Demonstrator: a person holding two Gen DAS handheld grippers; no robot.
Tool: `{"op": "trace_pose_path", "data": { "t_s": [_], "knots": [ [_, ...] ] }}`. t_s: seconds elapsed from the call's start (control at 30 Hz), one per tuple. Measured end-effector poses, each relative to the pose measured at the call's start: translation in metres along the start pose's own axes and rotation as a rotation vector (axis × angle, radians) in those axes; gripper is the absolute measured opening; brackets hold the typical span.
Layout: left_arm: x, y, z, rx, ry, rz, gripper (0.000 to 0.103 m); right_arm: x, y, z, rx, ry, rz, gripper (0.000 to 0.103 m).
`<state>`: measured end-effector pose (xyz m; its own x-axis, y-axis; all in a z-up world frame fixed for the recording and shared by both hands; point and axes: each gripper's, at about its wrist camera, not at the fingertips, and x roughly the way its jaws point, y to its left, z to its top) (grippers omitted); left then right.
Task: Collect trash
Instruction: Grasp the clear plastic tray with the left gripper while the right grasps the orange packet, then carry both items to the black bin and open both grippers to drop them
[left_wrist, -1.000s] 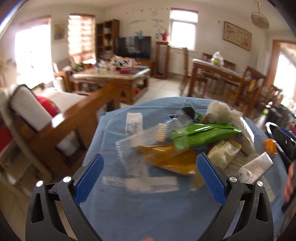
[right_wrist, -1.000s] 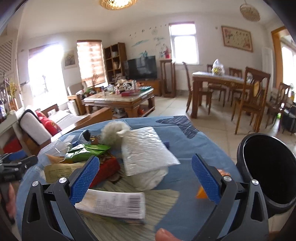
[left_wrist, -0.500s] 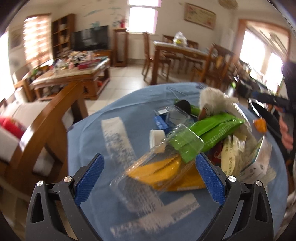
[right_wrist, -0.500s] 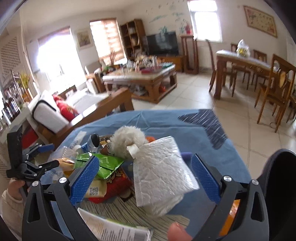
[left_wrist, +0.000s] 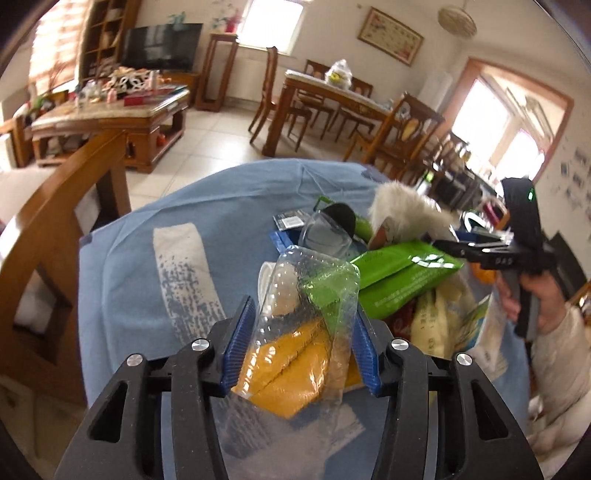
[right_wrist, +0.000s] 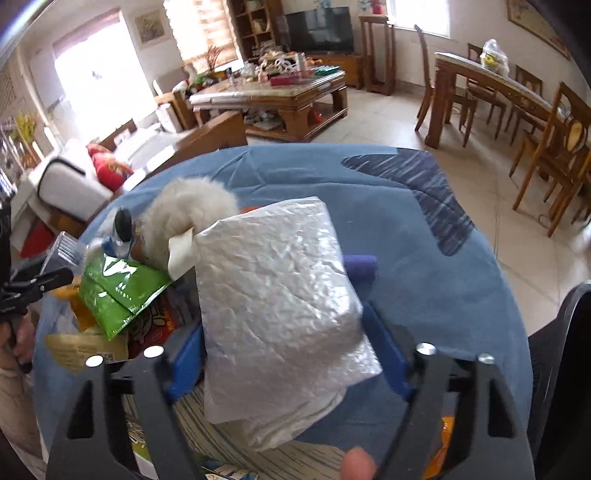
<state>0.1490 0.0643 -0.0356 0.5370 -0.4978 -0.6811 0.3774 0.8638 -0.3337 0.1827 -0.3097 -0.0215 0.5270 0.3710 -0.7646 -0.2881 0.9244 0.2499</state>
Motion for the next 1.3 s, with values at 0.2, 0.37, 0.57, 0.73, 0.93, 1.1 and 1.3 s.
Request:
{"op": "trace_pose_path", "data": {
  "t_s": [0.2,0.37,0.57,0.73,0.93,1.1,1.3],
  "knots": [
    [-0.049,-0.011,0.000,-0.047,-0.119,-0.025,0.047,-0.036,-0.008,-0.002,0.076,-0.114,0.065,0.042],
    [-0.080,-0.042,0.007,-0.027,-0.185,-0.011,0.047,-0.053,-0.018,-0.007,0.103,-0.172,0.111,0.033],
    [-0.078,-0.108,0.026,0.042,-0.192,-0.043,0.047,-0.071,-0.039,-0.016,0.153,-0.226,0.178,0.027],
    [-0.037,-0.179,0.044,0.109,-0.151,-0.127,0.047,-0.106,-0.078,-0.034,0.207,-0.302,0.206,0.022],
    [0.027,-0.264,0.058,0.176,-0.094,-0.233,0.047,-0.134,-0.122,-0.055,0.277,-0.369,0.226,0.020],
    [0.067,-0.325,0.071,0.215,-0.078,-0.332,0.047,-0.176,-0.167,-0.071,0.360,-0.500,0.142,0.020],
    [0.158,-0.393,0.075,0.213,-0.003,-0.423,0.047,-0.169,-0.223,-0.102,0.499,-0.489,-0.017,0.020]
  ]
}}
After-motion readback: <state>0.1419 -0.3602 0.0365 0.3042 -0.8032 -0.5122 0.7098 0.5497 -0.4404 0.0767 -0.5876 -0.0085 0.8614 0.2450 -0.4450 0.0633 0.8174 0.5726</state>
